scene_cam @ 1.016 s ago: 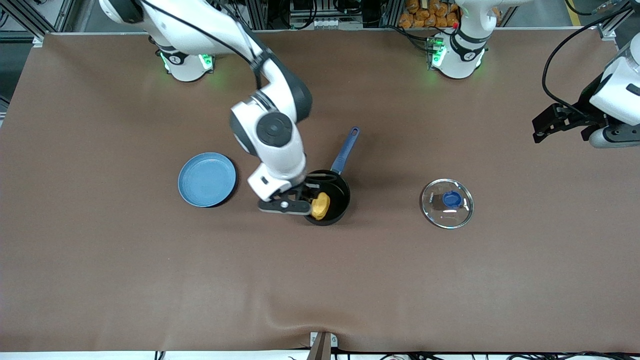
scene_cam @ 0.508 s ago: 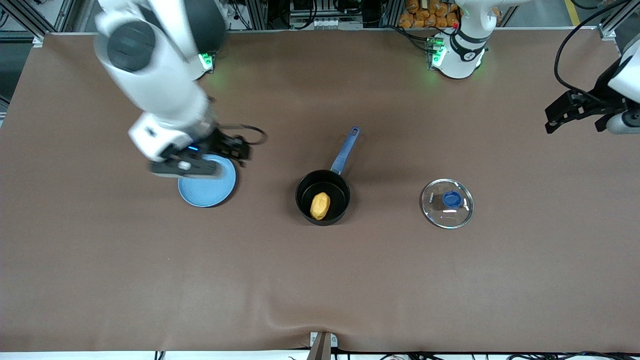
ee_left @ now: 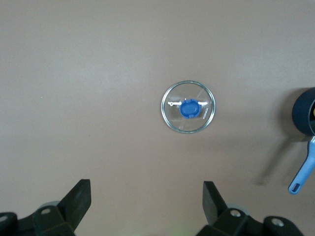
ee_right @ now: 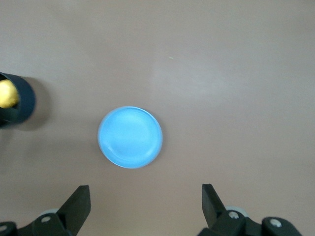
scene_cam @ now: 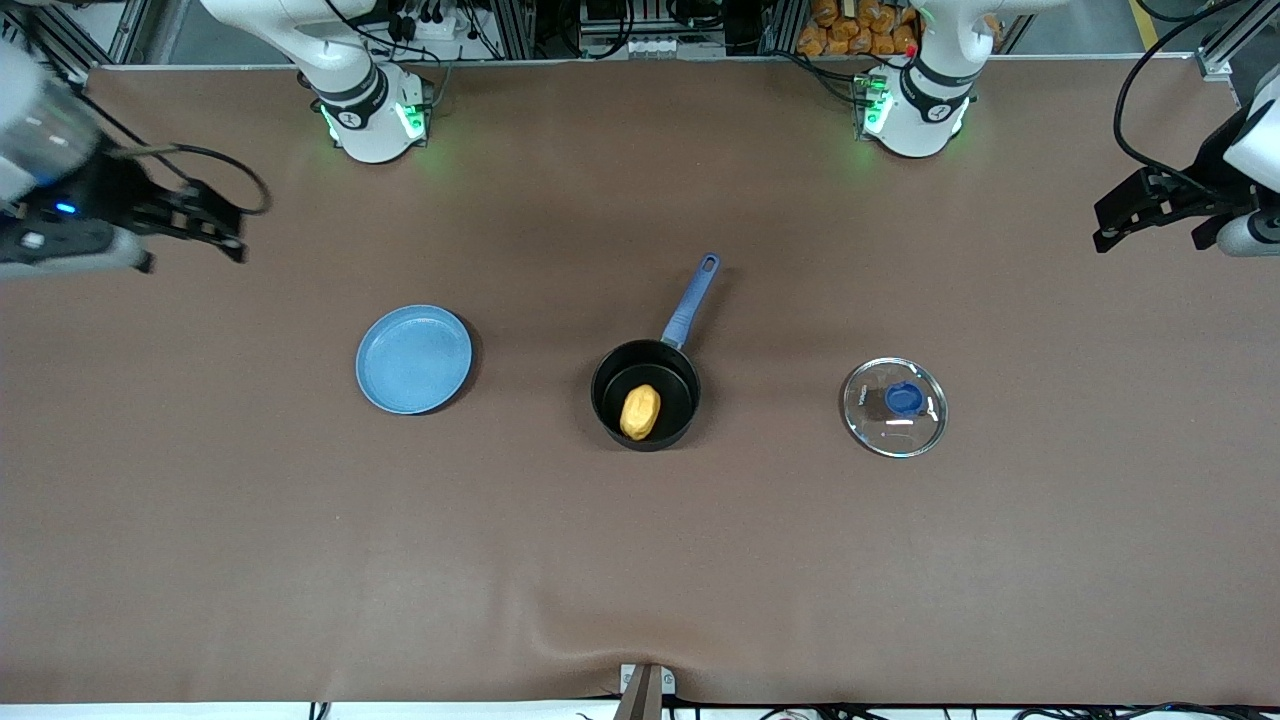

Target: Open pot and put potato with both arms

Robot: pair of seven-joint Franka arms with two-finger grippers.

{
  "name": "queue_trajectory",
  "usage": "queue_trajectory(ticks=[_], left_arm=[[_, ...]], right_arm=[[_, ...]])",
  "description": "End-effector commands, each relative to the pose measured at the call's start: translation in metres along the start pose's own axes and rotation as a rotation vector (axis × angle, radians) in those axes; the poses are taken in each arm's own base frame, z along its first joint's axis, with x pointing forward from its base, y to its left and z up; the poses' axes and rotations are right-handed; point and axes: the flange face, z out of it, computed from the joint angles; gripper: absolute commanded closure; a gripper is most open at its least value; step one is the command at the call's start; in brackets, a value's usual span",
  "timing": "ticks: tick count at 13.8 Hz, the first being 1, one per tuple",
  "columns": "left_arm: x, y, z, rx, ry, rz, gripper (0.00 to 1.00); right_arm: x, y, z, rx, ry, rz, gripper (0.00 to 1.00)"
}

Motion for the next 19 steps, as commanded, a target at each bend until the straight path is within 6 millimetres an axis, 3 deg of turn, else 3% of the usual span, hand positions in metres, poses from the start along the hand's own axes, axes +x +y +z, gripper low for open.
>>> queue_trajectory(ticks=[1,3,19], left_arm=[[-0.010,0.008,-0.006,-0.018,-0.013,0.032,0.00],[-0.012,0.010,-0.009,-0.018,-0.012,0.036,0.00],[-0.002,0.011,0.001,-0.048,-0.043,0.026,0.00]], right_arm=[[-0.041,0.031,0.004,-0.001,-0.004,0.039,0.00],[-0.050,0.036,0.011,-0.016,-0.012,0.056,0.00],[-0.032,0.040,0.017,-0.025,-0.004,0.048,0.00]])
